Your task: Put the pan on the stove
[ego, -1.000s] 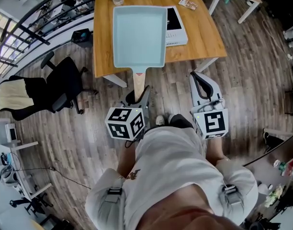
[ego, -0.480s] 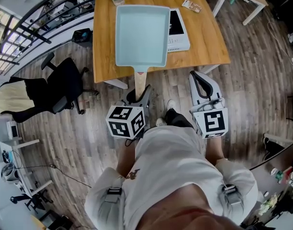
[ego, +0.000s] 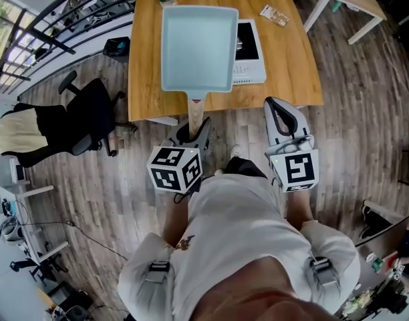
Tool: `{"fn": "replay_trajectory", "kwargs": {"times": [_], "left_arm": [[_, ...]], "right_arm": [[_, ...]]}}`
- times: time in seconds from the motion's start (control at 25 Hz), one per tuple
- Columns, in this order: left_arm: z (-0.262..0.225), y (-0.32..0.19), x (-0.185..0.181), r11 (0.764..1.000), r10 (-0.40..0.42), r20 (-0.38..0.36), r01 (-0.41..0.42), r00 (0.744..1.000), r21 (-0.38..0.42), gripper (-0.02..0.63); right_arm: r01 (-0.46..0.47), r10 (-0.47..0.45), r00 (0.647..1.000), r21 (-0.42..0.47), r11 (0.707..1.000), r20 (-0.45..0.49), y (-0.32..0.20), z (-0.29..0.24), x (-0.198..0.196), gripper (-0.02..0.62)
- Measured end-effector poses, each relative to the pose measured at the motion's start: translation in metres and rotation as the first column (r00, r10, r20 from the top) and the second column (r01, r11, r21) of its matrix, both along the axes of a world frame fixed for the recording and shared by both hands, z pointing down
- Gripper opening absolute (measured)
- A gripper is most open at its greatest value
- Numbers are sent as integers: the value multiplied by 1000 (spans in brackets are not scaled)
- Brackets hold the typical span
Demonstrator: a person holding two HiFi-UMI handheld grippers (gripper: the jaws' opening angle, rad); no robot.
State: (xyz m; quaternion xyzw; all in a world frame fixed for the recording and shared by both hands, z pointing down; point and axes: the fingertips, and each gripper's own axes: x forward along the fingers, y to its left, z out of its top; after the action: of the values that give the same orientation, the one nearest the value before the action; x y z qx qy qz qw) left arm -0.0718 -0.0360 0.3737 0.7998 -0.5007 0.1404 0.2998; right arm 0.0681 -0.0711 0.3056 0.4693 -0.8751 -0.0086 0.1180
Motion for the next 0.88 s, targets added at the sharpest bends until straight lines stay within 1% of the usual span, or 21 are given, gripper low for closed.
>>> {"fn": "replay_trajectory", "kwargs": {"times": [0.24, 0.44, 0.64, 0.88], "left_arm": [[5, -24, 14, 999, -31, 2, 31, 1000, -14, 95], [8, -41, 17, 999, -47, 10, 47, 999, -26, 95], [9, -56, 16, 998, -48, 9, 49, 999, -35, 95], [13, -78, 3, 999, -37, 6, 38, 999, -36, 95]], "right_arm": [[34, -34, 999, 5, 999, -1, -32, 5, 17, 15], [56, -56, 998, -6, 998, 15, -51, 6, 19, 15], [61, -61, 998, -13, 998, 8, -69, 9, 17, 15], [46, -46, 999, -15, 999, -2, -90, 11, 5, 15]]}}
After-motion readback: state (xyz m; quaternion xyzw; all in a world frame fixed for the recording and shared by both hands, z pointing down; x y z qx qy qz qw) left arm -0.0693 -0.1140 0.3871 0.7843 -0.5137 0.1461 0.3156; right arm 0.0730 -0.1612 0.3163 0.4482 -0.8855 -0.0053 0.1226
